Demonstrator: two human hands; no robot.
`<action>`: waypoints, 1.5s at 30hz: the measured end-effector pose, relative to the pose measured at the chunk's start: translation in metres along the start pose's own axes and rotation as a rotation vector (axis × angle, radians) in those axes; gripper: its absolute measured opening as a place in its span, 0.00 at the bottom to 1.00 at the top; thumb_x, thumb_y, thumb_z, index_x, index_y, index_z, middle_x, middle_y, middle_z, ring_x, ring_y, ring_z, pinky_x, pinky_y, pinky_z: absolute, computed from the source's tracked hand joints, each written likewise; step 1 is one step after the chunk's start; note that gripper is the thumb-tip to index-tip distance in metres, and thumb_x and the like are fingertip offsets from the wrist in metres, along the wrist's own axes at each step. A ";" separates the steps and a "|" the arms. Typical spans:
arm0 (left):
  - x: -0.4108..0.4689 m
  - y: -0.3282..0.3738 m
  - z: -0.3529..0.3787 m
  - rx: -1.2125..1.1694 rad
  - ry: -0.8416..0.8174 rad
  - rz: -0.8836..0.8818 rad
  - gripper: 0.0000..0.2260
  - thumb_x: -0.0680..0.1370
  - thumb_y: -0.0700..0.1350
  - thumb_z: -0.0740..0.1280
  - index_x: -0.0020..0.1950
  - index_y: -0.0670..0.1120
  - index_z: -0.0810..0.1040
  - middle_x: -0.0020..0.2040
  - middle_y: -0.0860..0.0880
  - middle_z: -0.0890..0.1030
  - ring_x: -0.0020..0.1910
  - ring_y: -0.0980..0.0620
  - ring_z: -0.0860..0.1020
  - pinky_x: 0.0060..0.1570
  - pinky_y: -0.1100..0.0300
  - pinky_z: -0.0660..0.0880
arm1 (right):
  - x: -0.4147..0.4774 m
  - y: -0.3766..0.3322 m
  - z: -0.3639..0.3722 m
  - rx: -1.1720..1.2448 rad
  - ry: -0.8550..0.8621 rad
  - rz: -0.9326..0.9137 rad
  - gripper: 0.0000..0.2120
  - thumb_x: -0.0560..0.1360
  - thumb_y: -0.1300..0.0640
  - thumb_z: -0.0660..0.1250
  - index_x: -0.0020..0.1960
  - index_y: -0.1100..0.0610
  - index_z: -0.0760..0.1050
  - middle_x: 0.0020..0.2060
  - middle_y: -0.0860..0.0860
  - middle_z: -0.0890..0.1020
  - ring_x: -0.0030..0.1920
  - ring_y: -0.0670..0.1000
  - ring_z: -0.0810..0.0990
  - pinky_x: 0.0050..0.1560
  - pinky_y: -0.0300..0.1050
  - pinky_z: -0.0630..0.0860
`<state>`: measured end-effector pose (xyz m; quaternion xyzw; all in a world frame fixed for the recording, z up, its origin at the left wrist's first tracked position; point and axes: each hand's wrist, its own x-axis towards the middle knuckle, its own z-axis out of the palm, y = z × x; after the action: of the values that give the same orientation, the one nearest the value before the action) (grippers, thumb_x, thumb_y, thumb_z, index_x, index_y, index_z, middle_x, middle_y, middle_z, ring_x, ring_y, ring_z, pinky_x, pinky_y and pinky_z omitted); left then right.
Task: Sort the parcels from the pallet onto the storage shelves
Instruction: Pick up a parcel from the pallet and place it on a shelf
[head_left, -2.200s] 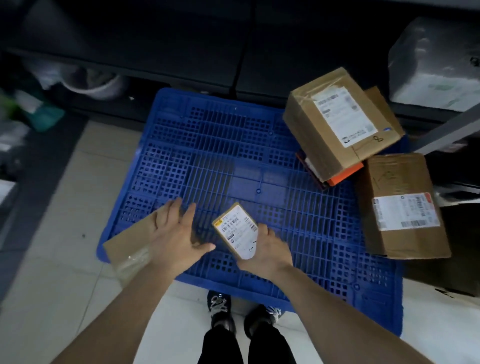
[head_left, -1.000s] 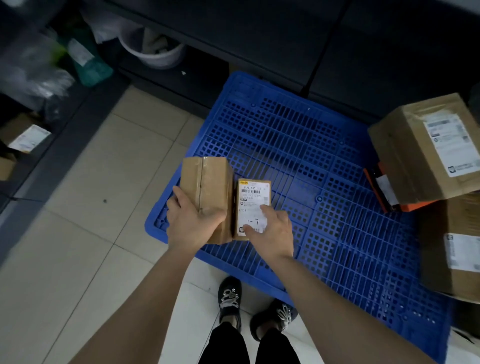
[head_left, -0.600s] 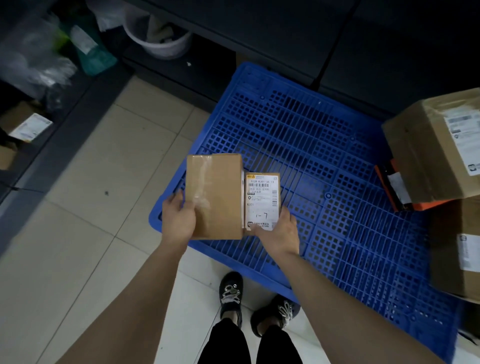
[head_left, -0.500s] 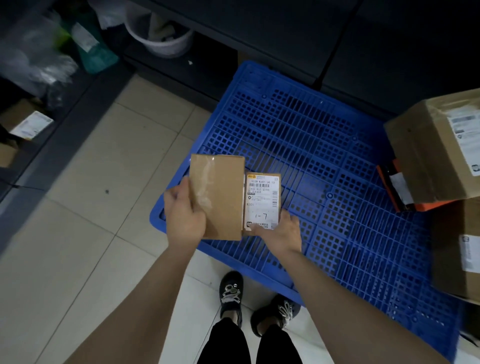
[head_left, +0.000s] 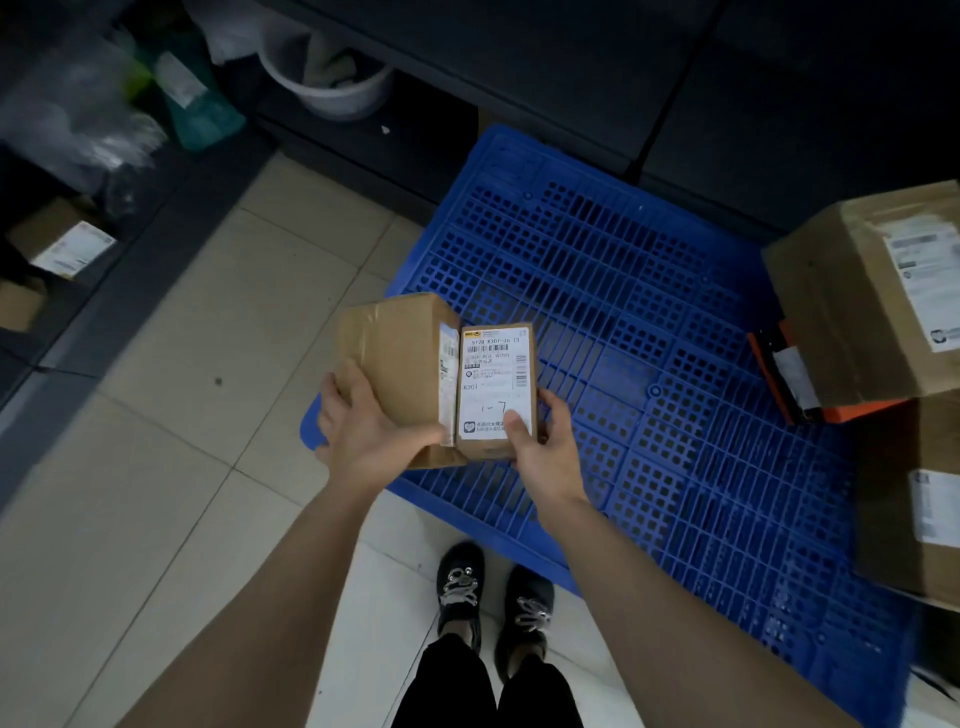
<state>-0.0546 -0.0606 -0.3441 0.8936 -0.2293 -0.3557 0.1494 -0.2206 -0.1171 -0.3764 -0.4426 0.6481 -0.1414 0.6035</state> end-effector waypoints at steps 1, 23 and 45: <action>0.002 -0.008 -0.005 -0.116 -0.026 -0.006 0.61 0.54 0.61 0.76 0.78 0.56 0.43 0.78 0.53 0.47 0.76 0.45 0.52 0.72 0.39 0.57 | -0.001 -0.005 0.000 0.020 0.017 -0.012 0.27 0.78 0.47 0.67 0.74 0.44 0.62 0.64 0.49 0.74 0.62 0.51 0.75 0.64 0.54 0.74; -0.112 -0.047 -0.190 -1.279 0.037 0.132 0.36 0.60 0.59 0.71 0.68 0.56 0.70 0.60 0.51 0.82 0.56 0.50 0.80 0.52 0.49 0.76 | -0.118 -0.191 0.075 0.123 -0.391 -0.363 0.20 0.79 0.56 0.67 0.69 0.46 0.70 0.63 0.49 0.77 0.61 0.51 0.78 0.62 0.56 0.77; -0.159 -0.288 -0.553 -1.406 0.685 0.163 0.36 0.59 0.59 0.73 0.68 0.62 0.70 0.58 0.52 0.82 0.57 0.46 0.79 0.44 0.51 0.76 | -0.362 -0.348 0.463 0.017 -0.925 -0.626 0.20 0.77 0.64 0.64 0.64 0.46 0.72 0.51 0.47 0.82 0.51 0.49 0.82 0.50 0.47 0.82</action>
<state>0.3208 0.3239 0.0104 0.6296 0.0436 -0.1098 0.7679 0.2963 0.1168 0.0041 -0.6250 0.1523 -0.1100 0.7577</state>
